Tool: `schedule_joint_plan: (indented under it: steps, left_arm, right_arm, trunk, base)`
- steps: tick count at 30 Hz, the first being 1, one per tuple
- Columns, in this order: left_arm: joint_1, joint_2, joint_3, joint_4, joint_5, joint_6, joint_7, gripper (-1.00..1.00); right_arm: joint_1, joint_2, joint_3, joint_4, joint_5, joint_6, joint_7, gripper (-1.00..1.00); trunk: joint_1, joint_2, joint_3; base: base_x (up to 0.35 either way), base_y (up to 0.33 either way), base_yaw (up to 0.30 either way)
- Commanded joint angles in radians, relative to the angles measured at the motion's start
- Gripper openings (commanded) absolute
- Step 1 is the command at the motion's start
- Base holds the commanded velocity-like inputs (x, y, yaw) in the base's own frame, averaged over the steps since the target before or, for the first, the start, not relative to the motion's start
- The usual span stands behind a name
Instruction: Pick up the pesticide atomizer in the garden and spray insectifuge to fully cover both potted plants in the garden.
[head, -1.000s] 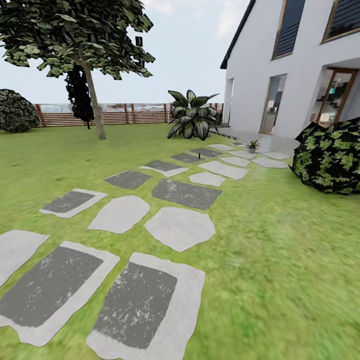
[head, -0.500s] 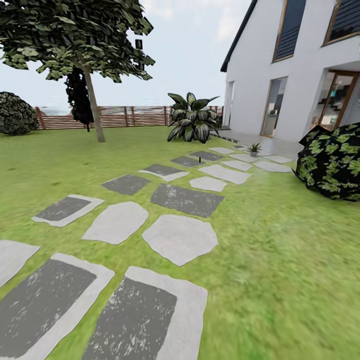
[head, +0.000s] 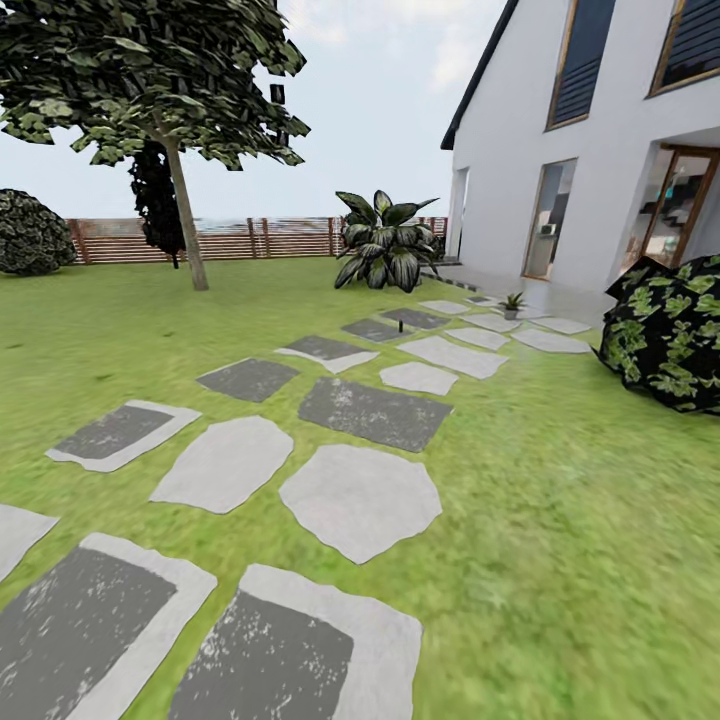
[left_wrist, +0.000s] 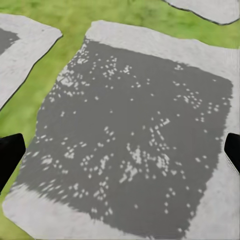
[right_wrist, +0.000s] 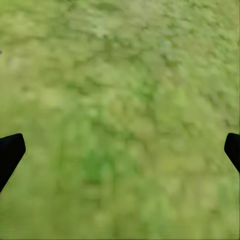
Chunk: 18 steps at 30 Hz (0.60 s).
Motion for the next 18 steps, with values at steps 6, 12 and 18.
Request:
schedule_joint_plan:
  steps: [6, 12, 18]
  left_arm:
    - [-0.001, 0.000, 0.003, 0.001, 0.000, -0.003, -0.001, 1.00]
    - [-0.001, 0.000, 0.003, 0.001, 0.000, -0.003, -0.001, 1.00]
    - [-0.001, 0.000, 0.003, 0.001, 0.000, -0.003, -0.001, 1.00]
  right_arm:
    - [-0.001, 0.000, 0.001, 0.001, 0.001, -0.003, -0.003, 1.00]
    - [-0.001, 0.000, 0.001, 0.001, 0.001, -0.003, -0.003, 1.00]
    - [-0.001, 0.000, 0.001, 0.001, 0.001, -0.003, -0.003, 1.00]
  trunk:
    - [0.000, 0.000, -0.001]
    - [0.000, 0.000, -0.001]
    - [0.000, 0.000, -0.001]
  base:
    - [0.339, 0.000, 0.000]
    - [0.339, 0.000, 0.000]
    - [0.339, 0.000, 0.000]
